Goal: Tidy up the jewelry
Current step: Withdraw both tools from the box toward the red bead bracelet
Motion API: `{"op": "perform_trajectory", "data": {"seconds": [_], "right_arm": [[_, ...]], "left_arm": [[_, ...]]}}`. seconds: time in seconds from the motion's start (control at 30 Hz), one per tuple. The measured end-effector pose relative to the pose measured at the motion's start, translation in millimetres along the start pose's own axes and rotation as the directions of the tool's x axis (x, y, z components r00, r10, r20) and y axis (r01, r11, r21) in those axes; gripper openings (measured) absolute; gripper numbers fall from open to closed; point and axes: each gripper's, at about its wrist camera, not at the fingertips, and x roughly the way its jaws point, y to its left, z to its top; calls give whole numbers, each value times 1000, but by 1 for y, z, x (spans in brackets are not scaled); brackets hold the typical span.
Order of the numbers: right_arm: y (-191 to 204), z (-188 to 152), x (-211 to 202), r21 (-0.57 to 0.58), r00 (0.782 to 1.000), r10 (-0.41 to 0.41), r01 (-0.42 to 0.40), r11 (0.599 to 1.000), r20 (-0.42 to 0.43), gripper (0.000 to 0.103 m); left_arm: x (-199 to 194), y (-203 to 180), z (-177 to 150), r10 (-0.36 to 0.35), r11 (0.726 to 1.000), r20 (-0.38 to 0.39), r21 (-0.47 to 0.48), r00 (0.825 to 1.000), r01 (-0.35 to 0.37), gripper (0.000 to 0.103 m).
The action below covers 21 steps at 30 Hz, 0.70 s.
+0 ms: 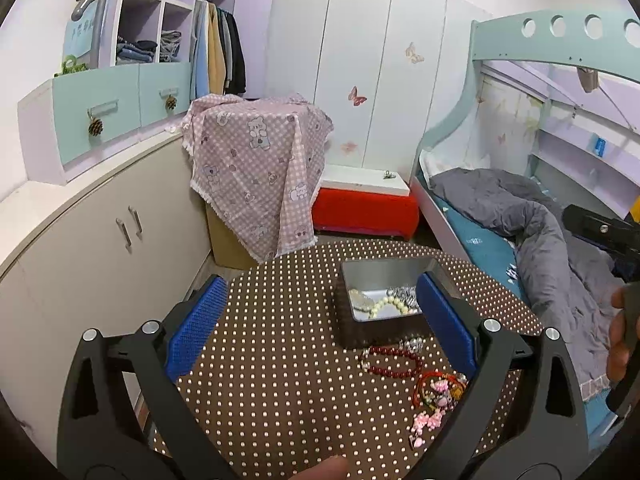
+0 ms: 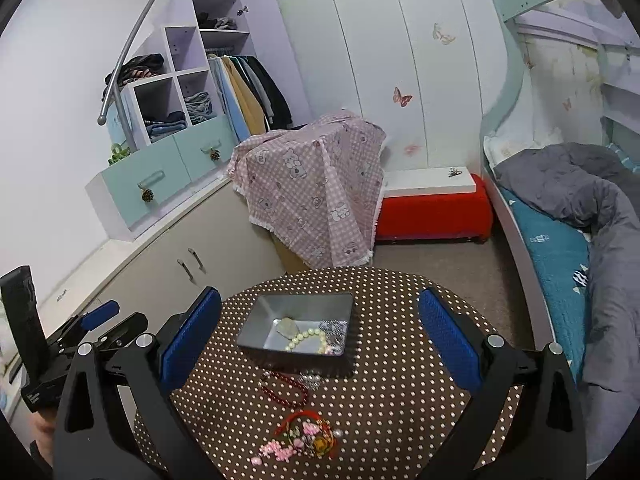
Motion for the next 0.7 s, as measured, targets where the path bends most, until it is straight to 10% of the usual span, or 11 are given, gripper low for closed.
{"op": "perform_trajectory", "data": {"seconds": [0.7], "right_arm": [[-23,-86,27,46,980,-69,78,996,-185,95]], "left_arm": [[65,-19,-58,2,999,-217,36,976,6,94]]}}
